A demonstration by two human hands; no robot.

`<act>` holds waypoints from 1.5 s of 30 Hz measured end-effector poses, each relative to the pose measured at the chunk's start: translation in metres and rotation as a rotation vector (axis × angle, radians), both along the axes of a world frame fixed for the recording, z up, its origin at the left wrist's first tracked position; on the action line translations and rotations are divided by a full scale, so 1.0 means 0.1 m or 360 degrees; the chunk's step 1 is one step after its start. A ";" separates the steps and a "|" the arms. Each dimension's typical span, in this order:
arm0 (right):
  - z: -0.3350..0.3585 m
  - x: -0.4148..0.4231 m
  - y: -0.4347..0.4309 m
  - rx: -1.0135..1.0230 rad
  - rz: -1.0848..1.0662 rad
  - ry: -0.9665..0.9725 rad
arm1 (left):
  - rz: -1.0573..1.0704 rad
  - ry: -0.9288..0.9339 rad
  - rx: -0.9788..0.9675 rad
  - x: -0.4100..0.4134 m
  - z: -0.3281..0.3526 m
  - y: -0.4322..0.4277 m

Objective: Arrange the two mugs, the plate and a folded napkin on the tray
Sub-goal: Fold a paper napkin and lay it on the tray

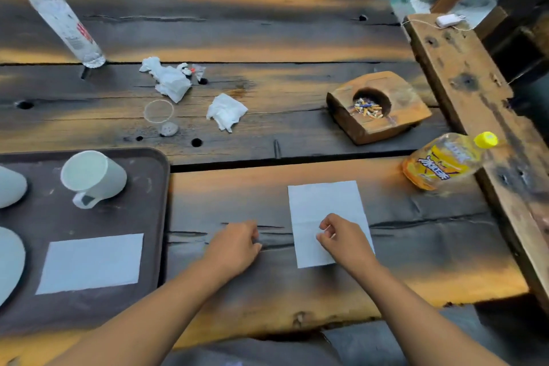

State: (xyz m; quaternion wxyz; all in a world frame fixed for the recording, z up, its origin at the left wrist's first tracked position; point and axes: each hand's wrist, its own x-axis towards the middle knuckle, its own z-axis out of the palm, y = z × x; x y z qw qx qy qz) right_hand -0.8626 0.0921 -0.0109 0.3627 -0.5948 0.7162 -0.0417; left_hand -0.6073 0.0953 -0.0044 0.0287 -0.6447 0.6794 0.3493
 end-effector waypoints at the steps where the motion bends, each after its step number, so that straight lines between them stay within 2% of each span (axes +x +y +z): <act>1: 0.00 -0.12 -0.02 -0.0010 0.0003 0.0022 | -0.0016 0.0012 0.0005 -0.10 -0.02 -0.02; 9: -0.06 -0.82 -0.23 -0.0113 0.0299 0.0311 | -0.0098 0.0085 -0.0144 -0.67 -0.17 -0.23; 17: -0.18 -0.99 -0.39 -0.0220 0.0469 0.0293 | -0.0044 0.0195 -0.0308 -0.86 -0.33 -0.29; 26: -0.29 -1.05 -0.39 -0.0265 0.0408 0.0220 | -0.0035 0.0013 -0.0387 -1.00 -0.44 -0.21; 36: -0.32 -1.00 -0.39 -0.0294 0.0311 0.0184 | 0.0077 0.0058 -0.0458 -1.03 -0.49 -0.19; 45: -0.35 -1.01 -0.38 -0.0275 0.0241 0.0075 | 0.0013 0.0071 -0.0479 -1.00 -0.51 -0.21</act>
